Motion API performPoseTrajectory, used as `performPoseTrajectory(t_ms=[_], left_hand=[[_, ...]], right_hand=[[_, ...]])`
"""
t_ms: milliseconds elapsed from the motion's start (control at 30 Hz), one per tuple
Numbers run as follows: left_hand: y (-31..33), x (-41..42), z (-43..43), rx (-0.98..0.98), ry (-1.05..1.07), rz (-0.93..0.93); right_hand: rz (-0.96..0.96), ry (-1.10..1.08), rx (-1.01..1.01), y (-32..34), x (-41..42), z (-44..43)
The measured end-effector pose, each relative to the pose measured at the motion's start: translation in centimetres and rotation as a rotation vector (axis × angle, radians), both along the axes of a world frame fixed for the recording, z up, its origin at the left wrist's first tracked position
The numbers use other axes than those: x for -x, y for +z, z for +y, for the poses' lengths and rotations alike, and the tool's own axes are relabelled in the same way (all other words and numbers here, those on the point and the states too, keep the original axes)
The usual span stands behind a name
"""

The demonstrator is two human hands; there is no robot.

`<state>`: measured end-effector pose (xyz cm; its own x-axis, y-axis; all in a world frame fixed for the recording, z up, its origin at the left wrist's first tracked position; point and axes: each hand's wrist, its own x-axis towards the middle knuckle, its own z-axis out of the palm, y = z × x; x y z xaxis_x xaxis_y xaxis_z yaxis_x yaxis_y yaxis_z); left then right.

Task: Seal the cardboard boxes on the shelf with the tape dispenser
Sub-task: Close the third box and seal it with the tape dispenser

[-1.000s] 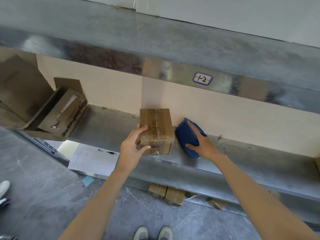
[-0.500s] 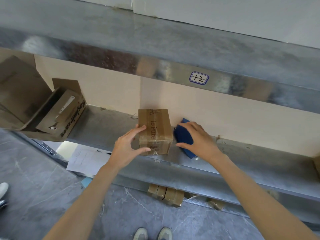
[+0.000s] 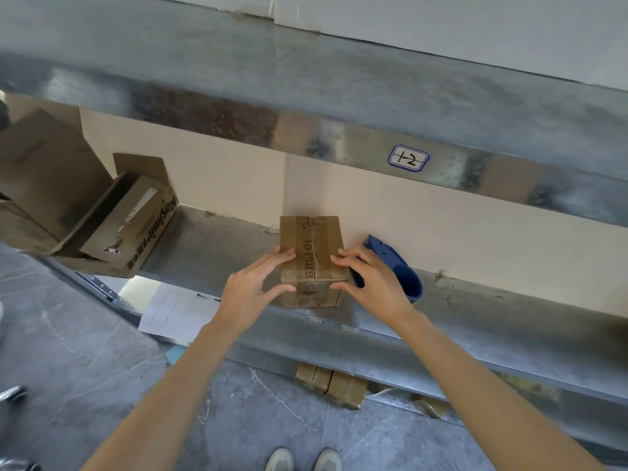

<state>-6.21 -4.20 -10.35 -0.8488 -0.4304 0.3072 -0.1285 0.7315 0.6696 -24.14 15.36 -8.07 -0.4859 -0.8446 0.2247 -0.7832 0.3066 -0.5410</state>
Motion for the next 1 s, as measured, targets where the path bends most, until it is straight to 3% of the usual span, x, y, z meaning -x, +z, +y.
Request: performPoseTrajectory(t_ms=[433, 633, 867, 1000], left_hand=[[-0.3, 1.3, 2.9, -0.003, 0.192, 0.183], [-0.5, 1.7, 3.2, -0.046, 0.251, 0.156], [-0.1, 0.4, 0.3, -0.084, 0.07, -0.023], [0.6, 0.3, 0.5, -0.038, 0.072, -0.069]], right_hand=[[-0.046, -0.092, 0.078, -0.5, -1.7, -1.3], [-0.045, -0.14, 0.086, -0.5, -2.3, -1.8], [-0.044, 0.052, -0.047, 0.4, 0.3, 0.1], [-0.051, 0.048, -0.081, 0.7, 0.3, 0.3]])
